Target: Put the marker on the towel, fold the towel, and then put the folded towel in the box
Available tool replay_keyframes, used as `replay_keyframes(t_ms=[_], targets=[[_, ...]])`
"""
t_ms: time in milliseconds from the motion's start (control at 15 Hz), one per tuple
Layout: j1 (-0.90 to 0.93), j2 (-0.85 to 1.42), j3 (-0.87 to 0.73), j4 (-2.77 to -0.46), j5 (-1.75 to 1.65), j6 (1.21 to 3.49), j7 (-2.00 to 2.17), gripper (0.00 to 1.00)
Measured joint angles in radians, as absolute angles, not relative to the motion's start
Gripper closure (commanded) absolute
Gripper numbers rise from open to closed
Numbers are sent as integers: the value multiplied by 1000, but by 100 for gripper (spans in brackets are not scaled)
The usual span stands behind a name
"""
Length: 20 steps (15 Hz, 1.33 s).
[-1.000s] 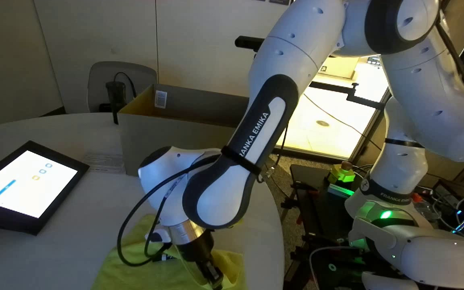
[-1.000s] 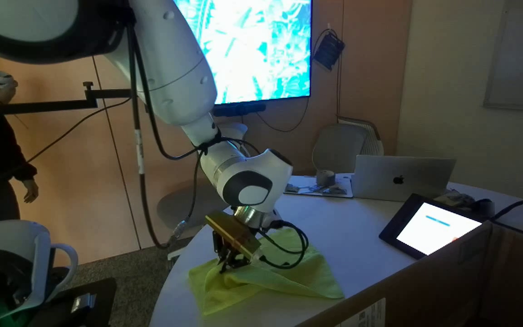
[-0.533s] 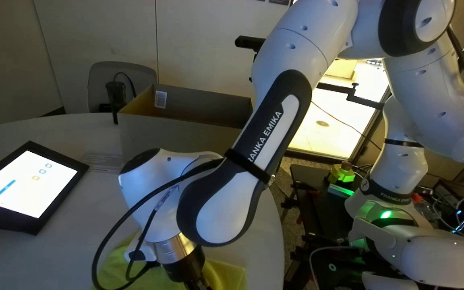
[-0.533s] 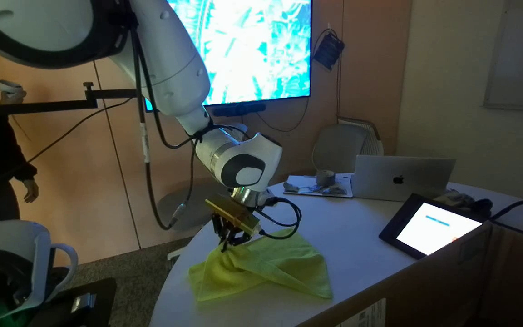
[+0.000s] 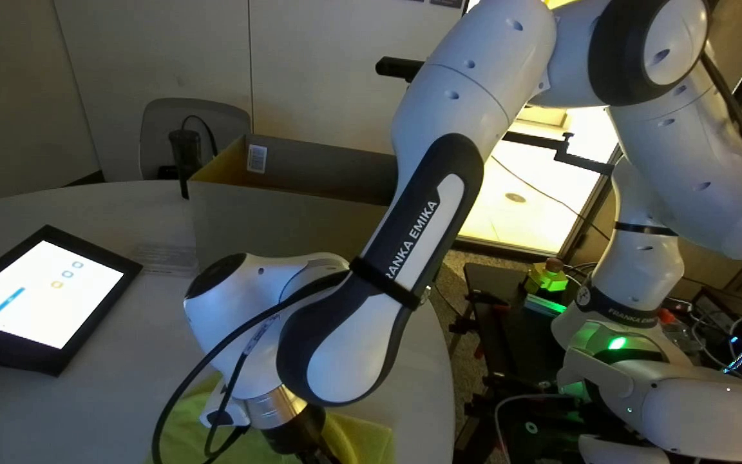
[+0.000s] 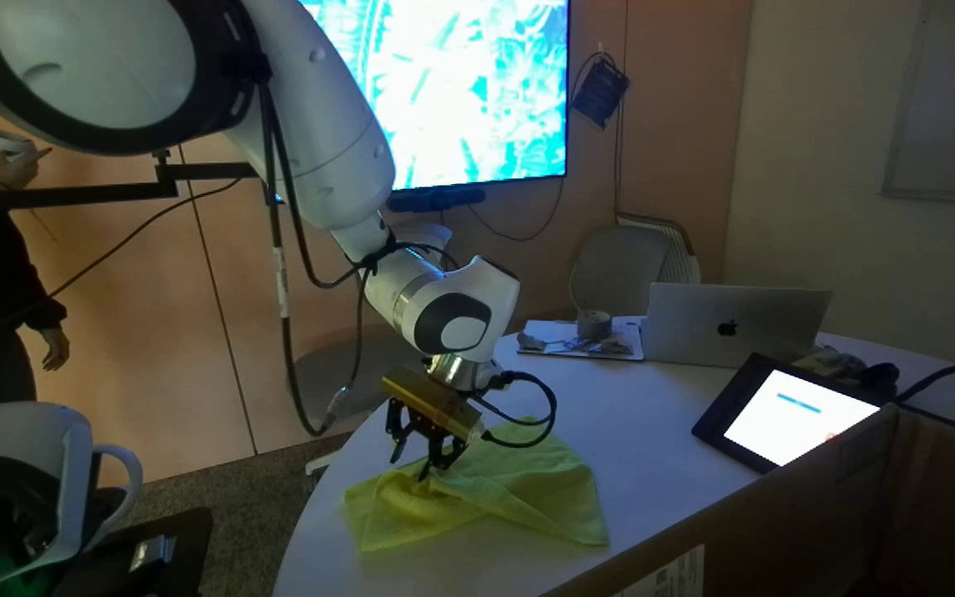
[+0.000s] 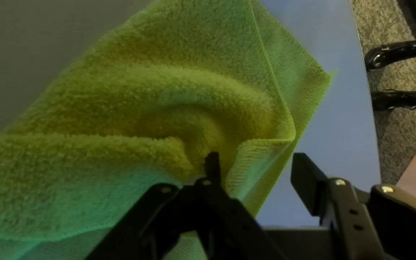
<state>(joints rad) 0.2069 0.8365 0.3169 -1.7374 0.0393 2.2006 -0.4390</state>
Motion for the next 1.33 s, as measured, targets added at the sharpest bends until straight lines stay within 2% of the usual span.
replay_keyframes(t_ms=[133,200,600,1333], targets=[[209,835,317,-1725,39,2201,-437,1],[210,834,317,-1718,39,2201,-435,0],[216,799,278,-1676,1,2248,-364,0],[242,790,47,-1675,-103,2519,-2,0]])
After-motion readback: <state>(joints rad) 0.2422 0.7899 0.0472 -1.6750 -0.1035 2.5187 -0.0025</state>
